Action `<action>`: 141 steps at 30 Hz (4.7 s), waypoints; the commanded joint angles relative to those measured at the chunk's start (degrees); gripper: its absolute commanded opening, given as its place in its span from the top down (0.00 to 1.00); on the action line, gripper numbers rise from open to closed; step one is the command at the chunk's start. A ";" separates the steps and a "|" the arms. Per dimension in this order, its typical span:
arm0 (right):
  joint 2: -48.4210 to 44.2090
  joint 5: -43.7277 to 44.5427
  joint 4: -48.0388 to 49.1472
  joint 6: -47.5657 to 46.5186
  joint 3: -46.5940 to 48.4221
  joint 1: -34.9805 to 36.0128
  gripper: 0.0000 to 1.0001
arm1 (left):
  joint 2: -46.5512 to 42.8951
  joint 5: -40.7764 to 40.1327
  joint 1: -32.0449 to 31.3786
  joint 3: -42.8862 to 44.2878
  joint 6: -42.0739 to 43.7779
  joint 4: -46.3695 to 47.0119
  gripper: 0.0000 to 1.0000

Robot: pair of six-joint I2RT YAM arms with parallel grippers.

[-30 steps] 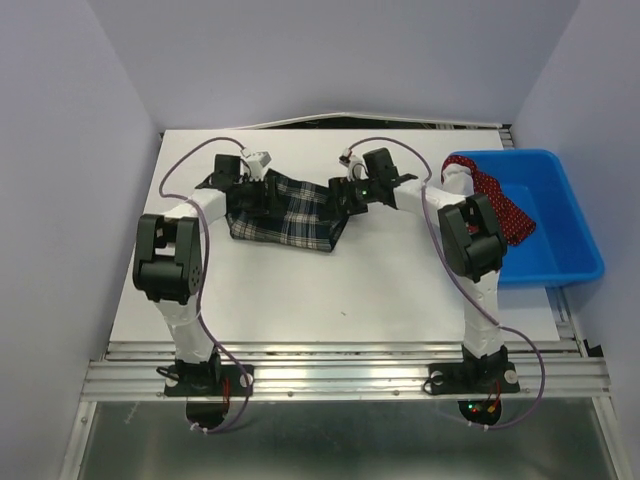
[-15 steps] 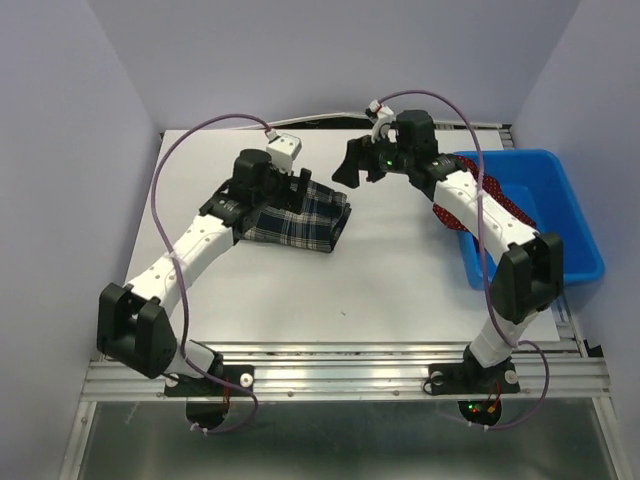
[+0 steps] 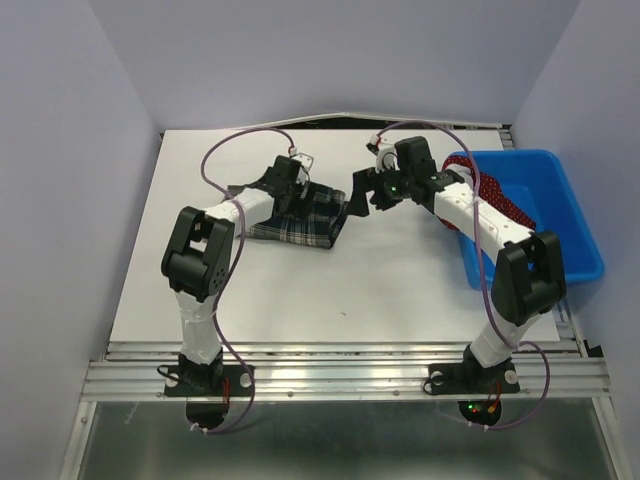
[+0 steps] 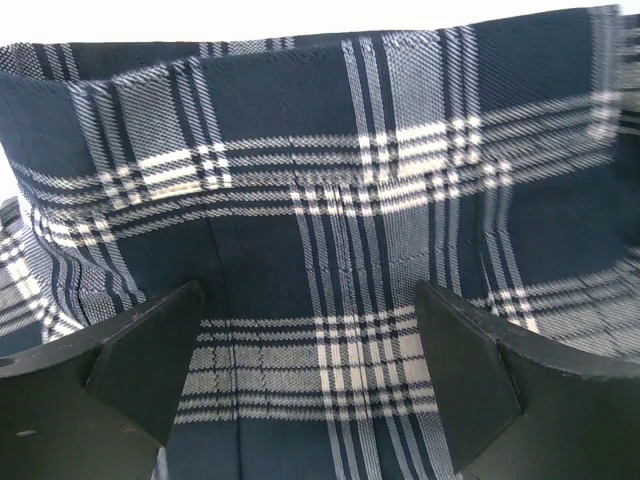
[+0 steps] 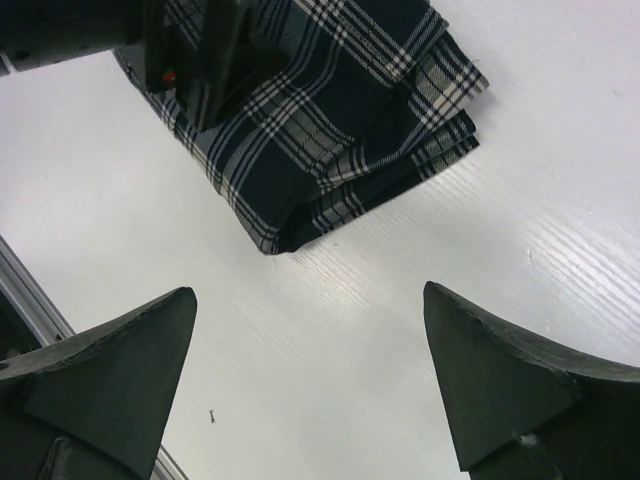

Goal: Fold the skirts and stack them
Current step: Neatly place the folded skirt to the corner, then grab the skirt from the pile, then move the skirt to the center of the board

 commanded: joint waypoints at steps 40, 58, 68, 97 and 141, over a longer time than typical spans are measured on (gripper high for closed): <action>-1.03 0.22 -0.70 -1.61 -2.69 -0.72 0.00 | 29.71 17.89 27.39 45.30 35.94 -11.70 0.01; -3.75 17.30 -15.72 -22.24 19.29 -14.44 0.00 | -5.32 17.72 22.12 41.81 33.67 -20.57 0.01; -14.63 29.55 -16.88 -38.05 1.58 -11.81 0.00 | -28.73 27.03 21.23 7.46 23.83 -18.66 0.01; -23.44 54.45 12.04 -56.63 -23.35 -3.36 0.99 | -36.92 34.51 21.23 -4.71 16.43 -18.56 0.01; -6.56 -11.82 16.96 15.89 34.71 -10.25 0.99 | -36.55 47.17 24.05 0.84 5.00 -15.13 0.02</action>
